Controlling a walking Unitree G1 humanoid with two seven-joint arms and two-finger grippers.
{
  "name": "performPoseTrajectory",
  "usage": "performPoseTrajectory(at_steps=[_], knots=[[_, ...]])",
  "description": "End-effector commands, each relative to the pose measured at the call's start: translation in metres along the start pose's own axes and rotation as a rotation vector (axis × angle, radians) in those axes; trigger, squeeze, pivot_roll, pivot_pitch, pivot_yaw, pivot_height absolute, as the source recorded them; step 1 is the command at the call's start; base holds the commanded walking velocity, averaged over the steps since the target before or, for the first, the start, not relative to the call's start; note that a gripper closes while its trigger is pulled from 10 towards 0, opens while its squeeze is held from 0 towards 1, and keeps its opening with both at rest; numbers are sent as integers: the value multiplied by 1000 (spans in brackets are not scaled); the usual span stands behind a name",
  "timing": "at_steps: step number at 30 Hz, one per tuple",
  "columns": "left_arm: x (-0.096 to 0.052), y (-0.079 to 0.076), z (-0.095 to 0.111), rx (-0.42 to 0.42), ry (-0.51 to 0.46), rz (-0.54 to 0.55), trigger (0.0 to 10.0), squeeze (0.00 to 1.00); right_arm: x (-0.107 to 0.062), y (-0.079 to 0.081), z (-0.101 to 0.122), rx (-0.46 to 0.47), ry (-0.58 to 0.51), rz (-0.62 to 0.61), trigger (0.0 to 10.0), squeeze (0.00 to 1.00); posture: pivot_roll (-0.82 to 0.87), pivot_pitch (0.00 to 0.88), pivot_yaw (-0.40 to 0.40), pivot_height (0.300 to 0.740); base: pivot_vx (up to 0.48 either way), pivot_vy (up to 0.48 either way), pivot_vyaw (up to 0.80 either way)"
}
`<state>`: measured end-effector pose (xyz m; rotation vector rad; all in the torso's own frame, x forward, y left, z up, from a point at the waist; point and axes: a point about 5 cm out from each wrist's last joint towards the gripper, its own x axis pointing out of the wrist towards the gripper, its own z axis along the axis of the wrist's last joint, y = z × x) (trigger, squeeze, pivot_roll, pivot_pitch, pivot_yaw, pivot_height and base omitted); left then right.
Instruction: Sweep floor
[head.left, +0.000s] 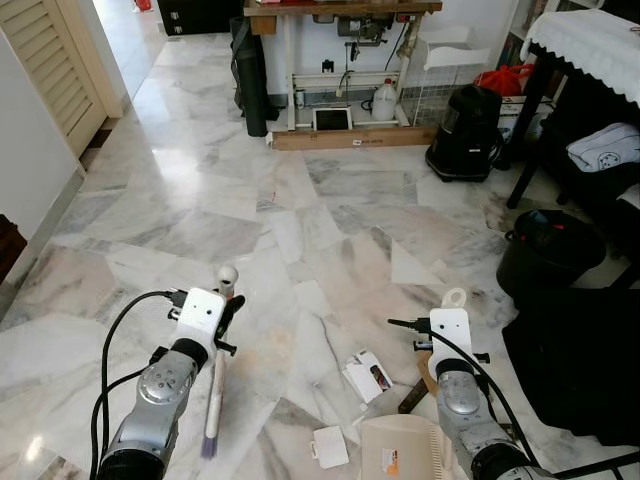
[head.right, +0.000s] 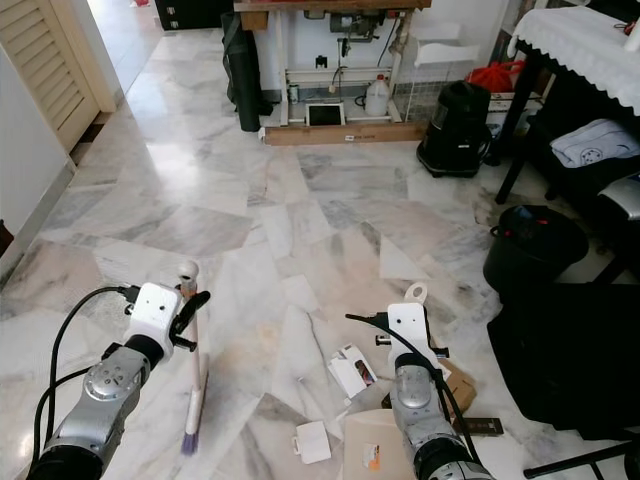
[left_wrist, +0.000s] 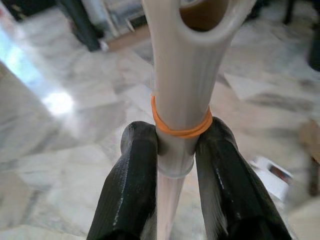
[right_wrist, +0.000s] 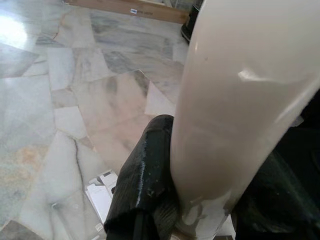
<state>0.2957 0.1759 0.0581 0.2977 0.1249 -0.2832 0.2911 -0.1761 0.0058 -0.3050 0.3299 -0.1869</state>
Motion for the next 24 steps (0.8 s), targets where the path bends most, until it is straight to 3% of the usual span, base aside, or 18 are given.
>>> performPoseTrajectory(at_steps=[1,7,10,11,12,17,20,24], knots=[[-1,-8,-8,5,42,-51,10000,0,-19,6,-43,-80,199,60,10000,0,10,49,17,740,0,0,0],[1,-13,-15,-116,81,-57,10000,0,-19,7,-42,-81,192,66,10000,0,2,52,9,740,0,0,0],[4,-13,-14,-254,70,-40,10000,0,-19,8,-42,-82,188,75,10000,0,1,51,7,740,0,0,0],[7,-13,-11,-349,46,-41,10000,0,-19,9,-41,-82,187,77,10000,0,0,52,7,740,0,0,0],[8,-12,-9,-392,33,-50,10000,0,-19,9,-41,-81,187,78,10000,0,-1,51,8,740,0,0,0],[13,-13,-1,-483,1,-100,10000,0,-19,10,-41,-80,186,82,10000,0,-1,50,10,740,0,0,0],[18,-13,11,-581,-45,-147,10000,0,-19,11,-40,-78,187,87,10000,0,4,46,11,740,0,0,0],[20,-14,23,-656,-66,-257,10000,0,-18,14,-38,-77,187,92,10000,0,11,37,14,740,0,0,0]])
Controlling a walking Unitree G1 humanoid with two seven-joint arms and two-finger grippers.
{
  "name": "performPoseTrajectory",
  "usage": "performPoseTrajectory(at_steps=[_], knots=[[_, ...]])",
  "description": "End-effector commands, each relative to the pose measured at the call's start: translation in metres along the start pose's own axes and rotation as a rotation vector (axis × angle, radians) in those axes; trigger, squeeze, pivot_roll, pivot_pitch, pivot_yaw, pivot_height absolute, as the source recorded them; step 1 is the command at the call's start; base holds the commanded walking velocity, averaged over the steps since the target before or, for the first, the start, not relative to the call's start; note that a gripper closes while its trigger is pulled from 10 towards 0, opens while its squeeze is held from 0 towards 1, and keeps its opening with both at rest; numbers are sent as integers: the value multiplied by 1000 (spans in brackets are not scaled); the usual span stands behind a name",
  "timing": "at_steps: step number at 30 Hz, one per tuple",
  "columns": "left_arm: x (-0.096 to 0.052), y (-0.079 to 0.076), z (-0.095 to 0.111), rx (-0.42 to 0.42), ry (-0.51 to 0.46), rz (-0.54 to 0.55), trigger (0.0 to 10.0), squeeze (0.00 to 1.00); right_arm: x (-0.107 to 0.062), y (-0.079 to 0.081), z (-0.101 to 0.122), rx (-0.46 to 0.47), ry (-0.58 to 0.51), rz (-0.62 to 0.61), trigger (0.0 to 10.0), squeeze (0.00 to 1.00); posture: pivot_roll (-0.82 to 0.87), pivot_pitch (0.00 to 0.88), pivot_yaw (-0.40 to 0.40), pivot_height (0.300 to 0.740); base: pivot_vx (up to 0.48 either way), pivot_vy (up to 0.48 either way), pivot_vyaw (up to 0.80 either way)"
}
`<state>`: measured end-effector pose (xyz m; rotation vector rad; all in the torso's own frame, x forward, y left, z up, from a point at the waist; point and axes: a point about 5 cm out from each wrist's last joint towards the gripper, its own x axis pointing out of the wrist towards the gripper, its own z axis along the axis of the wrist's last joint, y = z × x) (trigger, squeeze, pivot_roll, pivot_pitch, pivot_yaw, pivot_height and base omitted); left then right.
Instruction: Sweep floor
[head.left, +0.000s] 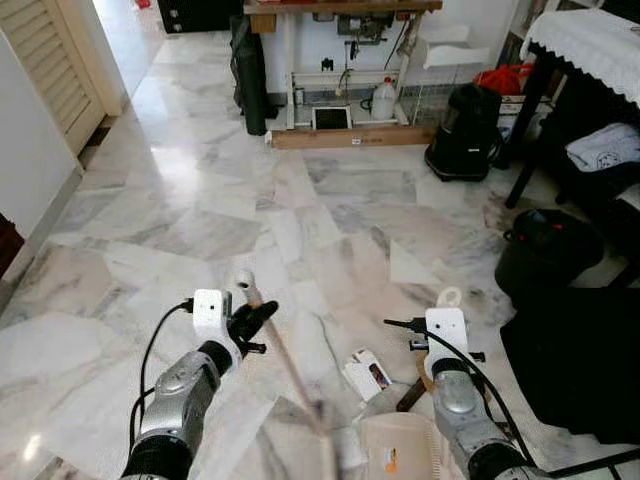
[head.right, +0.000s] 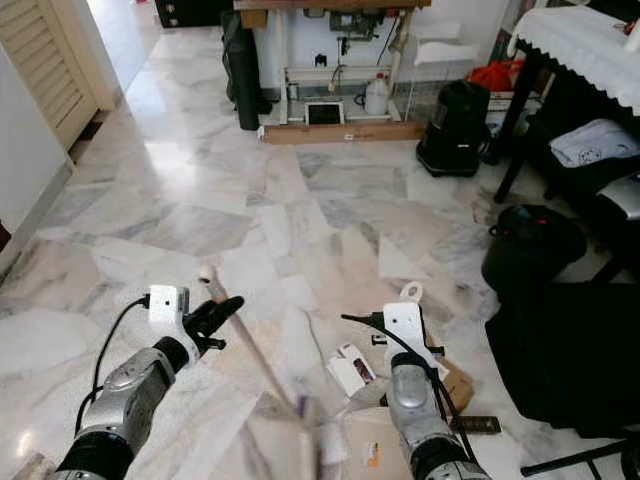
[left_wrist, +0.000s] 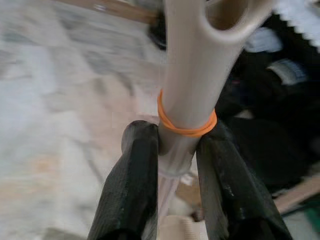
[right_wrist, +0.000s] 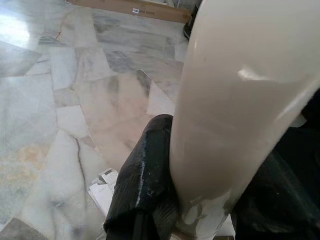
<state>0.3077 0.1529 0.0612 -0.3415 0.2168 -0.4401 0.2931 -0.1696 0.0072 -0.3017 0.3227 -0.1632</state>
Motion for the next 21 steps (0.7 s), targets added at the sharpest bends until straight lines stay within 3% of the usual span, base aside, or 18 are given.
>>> performPoseTrajectory(at_steps=[1,5,8,13,16,18,21], knots=[[4,-6,13,-28,-29,-78,10000,0,-18,9,-41,-74,198,72,10000,0,15,32,16,740,0,0,0],[5,-8,26,-68,-66,-120,10000,0,-16,11,-38,-70,199,76,10000,0,23,20,20,740,0,0,0],[6,-3,38,-45,-114,-85,10000,0,-15,12,-37,-66,200,78,10000,0,31,6,26,740,0,0,0],[4,3,74,94,-268,39,10000,0,-12,13,-30,-43,180,70,10000,0,40,0,34,740,0,0,0],[3,-2,87,144,-316,28,10000,0,-9,12,-24,-30,154,60,10000,0,50,0,36,740,0,0,0],[2,-6,96,221,-336,21,10000,0,-5,9,-18,-20,132,42,10000,0,56,0,43,740,0,0,0],[1,-7,103,228,-367,26,10000,0,-2,4,-13,3,113,12,10000,0,45,0,51,740,0,0,0]])
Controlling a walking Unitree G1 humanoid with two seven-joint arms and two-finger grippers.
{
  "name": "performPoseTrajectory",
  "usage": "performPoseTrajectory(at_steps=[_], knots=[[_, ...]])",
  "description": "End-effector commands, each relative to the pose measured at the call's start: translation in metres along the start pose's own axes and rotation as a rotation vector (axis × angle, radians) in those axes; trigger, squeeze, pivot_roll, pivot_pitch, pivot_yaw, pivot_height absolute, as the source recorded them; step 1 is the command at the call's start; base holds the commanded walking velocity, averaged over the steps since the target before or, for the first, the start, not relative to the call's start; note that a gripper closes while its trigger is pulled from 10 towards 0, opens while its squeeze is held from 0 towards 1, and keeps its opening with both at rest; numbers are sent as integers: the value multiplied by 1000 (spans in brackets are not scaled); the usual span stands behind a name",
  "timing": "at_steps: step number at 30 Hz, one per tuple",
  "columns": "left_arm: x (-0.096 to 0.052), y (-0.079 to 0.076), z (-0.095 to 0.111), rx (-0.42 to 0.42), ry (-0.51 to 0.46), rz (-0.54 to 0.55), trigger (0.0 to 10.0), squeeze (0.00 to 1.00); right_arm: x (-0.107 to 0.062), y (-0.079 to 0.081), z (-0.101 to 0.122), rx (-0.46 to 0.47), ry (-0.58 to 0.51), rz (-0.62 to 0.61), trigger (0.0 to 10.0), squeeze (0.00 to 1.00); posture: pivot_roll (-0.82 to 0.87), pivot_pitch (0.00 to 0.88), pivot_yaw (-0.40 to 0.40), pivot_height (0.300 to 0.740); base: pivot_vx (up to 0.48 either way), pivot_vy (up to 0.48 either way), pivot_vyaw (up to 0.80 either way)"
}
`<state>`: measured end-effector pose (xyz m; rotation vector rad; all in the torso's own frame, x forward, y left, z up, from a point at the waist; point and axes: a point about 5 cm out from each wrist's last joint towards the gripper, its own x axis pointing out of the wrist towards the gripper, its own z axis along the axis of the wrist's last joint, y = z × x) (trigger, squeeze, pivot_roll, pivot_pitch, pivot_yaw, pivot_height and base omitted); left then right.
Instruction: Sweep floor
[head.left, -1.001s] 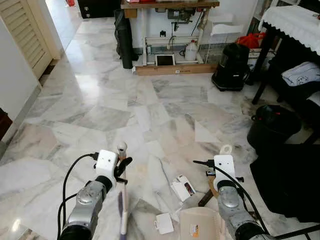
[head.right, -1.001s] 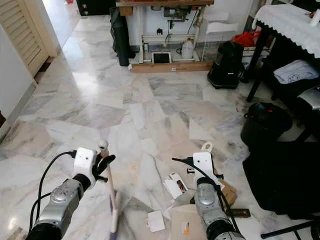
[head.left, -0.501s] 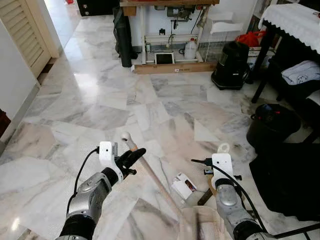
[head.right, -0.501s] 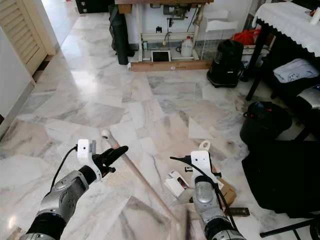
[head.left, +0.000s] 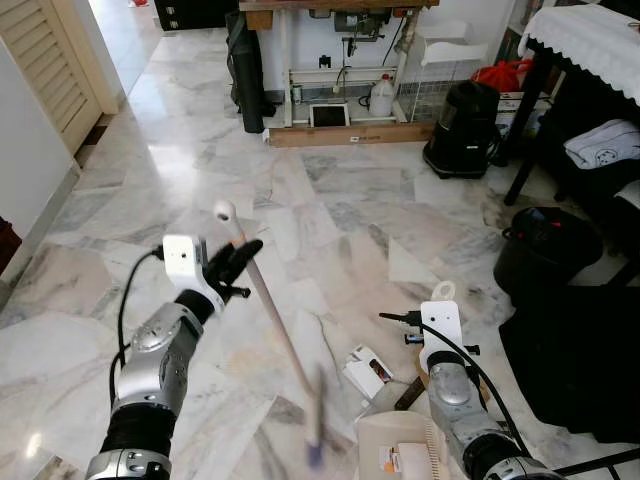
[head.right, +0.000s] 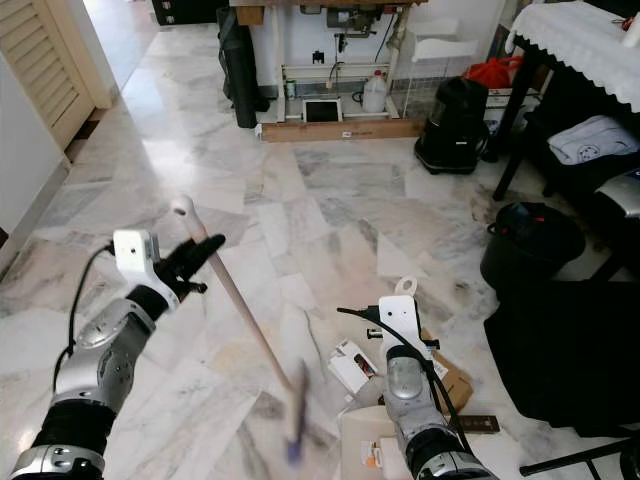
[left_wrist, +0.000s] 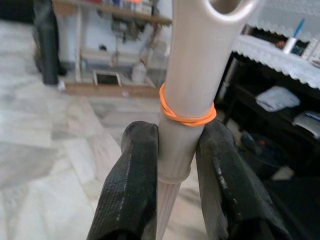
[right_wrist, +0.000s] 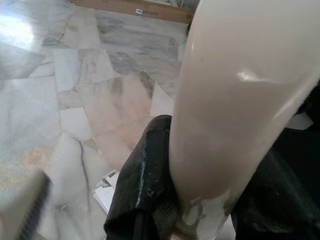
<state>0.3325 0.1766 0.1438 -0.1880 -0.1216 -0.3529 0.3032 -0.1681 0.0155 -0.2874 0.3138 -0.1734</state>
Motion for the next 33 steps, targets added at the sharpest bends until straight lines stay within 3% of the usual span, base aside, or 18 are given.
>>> performPoseTrajectory(at_steps=[1,10,13,27,33], knots=[[5,-3,14,7,-62,-18,10000,0,-9,3,-24,-13,119,18,10000,0,45,0,51,740,0,0,0],[13,-7,11,54,-56,-17,10000,0,2,-12,4,93,-27,-59,10000,0,21,0,64,740,0,0,0],[14,-7,4,83,-31,-18,10000,0,4,-10,15,44,-83,-44,10000,0,12,0,63,740,0,0,0],[13,-9,-3,102,-47,11,10000,0,2,-11,48,112,-273,-8,10000,0,19,0,28,740,0,0,0],[9,-10,-9,106,-44,32,10000,0,1,-9,52,159,-292,-10,10000,0,21,0,39,740,0,0,0]])
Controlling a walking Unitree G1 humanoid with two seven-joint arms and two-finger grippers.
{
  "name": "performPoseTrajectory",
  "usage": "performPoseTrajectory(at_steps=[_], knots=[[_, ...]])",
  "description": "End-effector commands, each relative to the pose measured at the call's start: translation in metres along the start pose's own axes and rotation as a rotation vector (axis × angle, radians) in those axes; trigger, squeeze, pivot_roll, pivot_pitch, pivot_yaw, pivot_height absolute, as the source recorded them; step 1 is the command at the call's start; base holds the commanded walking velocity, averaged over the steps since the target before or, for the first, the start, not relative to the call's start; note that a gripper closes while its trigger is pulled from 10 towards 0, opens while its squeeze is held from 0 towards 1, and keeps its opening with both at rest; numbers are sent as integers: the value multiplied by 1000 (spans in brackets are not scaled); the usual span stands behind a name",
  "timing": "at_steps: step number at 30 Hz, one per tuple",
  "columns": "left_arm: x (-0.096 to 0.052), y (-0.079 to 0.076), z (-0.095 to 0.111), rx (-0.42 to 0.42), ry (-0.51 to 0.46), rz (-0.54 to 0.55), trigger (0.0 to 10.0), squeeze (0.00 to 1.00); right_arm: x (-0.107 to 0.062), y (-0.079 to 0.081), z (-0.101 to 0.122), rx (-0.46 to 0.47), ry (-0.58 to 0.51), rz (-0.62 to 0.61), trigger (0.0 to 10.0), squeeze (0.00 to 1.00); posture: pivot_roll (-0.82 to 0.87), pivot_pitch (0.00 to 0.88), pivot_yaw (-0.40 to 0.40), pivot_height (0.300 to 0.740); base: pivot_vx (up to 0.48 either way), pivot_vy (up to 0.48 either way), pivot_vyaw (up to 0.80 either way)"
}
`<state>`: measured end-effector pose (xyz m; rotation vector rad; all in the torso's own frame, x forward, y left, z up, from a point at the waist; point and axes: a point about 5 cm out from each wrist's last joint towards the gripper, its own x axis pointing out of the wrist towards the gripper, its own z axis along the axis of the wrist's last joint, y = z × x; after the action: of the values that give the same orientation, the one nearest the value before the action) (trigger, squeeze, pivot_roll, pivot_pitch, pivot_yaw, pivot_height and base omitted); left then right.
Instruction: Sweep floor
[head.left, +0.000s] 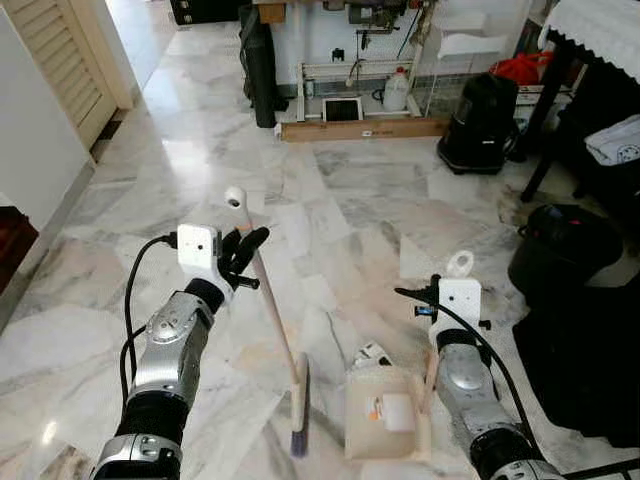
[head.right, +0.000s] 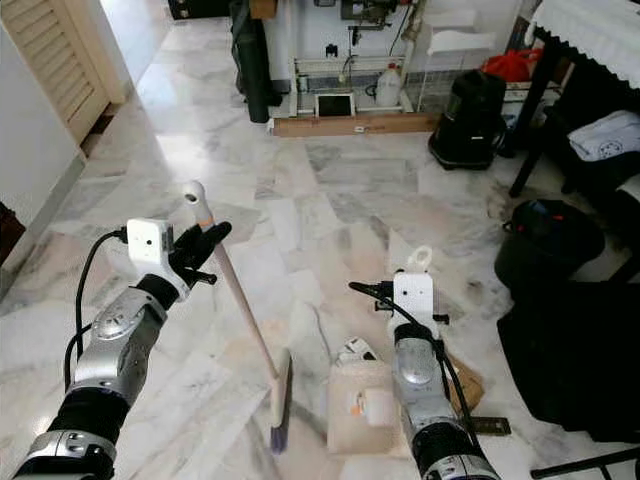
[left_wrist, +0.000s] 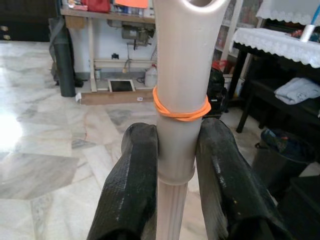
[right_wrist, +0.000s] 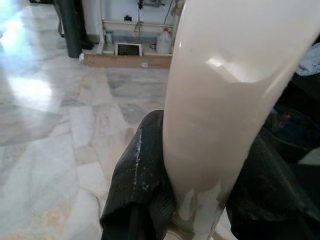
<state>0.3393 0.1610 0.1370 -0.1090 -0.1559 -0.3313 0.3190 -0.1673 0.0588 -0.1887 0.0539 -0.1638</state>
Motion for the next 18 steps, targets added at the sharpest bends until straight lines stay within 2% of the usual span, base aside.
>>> performPoseTrajectory(at_steps=[1,6,12,14,18], knots=[[-2,1,2,21,-22,18,10000,0,1,2,8,38,-42,-2,10000,0,21,0,39,740,0,0,0],[-6,5,-1,52,-22,70,10000,0,1,9,17,85,-81,19,10000,0,16,0,50,740,0,0,0],[-12,4,-8,147,-6,71,10000,0,-1,16,28,145,-141,34,10000,0,40,0,51,740,0,0,0],[-14,3,-13,159,2,86,10000,0,-1,20,32,152,-159,54,10000,0,43,0,60,740,0,0,0],[-14,8,-11,175,-8,113,10000,0,3,24,38,170,-173,58,10000,0,43,0,62,740,0,0,0]])
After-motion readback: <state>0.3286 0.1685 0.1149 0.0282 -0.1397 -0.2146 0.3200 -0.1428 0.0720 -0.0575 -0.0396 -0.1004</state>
